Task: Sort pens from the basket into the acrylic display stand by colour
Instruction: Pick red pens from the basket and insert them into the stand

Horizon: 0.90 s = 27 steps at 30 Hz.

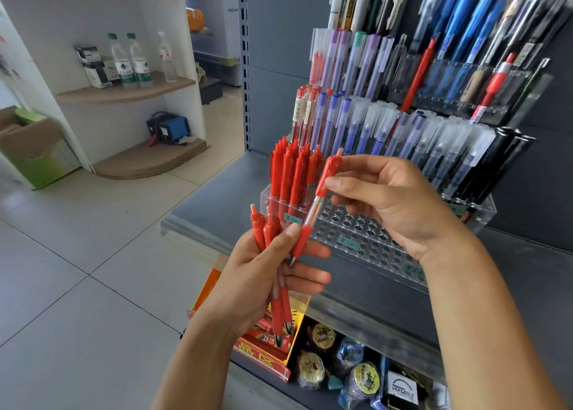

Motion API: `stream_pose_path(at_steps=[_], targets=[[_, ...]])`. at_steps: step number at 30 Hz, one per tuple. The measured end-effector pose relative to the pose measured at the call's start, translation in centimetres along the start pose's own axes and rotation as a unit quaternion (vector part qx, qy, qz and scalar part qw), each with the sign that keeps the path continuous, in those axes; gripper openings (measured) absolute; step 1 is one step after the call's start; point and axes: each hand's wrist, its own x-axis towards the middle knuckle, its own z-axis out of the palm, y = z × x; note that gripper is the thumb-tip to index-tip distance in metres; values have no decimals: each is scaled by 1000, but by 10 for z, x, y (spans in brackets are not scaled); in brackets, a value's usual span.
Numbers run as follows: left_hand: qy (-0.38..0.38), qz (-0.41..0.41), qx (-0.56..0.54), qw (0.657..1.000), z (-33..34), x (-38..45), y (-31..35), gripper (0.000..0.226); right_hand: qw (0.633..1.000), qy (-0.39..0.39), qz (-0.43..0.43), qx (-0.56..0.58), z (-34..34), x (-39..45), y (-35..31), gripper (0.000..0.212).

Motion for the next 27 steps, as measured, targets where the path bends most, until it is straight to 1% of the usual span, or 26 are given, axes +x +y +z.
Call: stream_pose_path(at_steps=[6, 10, 12, 15, 20, 27], targets=[[24, -7, 0, 1000, 1, 1, 1, 23, 992, 50, -111, 44, 2, 3, -2, 29], [34, -9, 4, 999, 0, 2, 1, 22, 966, 121, -227, 35, 4, 6, -1, 24], [38, -12, 3, 999, 0, 2, 1, 20, 955, 140, -260, 30, 4, 8, 0, 23], [44, -16, 0, 999, 0, 1, 1, 20, 950, 148, -275, 9, 5, 11, 3, 23], [48, -16, -1, 999, -1, 2, 1, 26, 954, 147, -261, -27, 7, 15, 10, 24], [53, -16, -4, 998, -1, 2, 1, 26, 958, 141, -244, -45, 12, 18, 15, 27]])
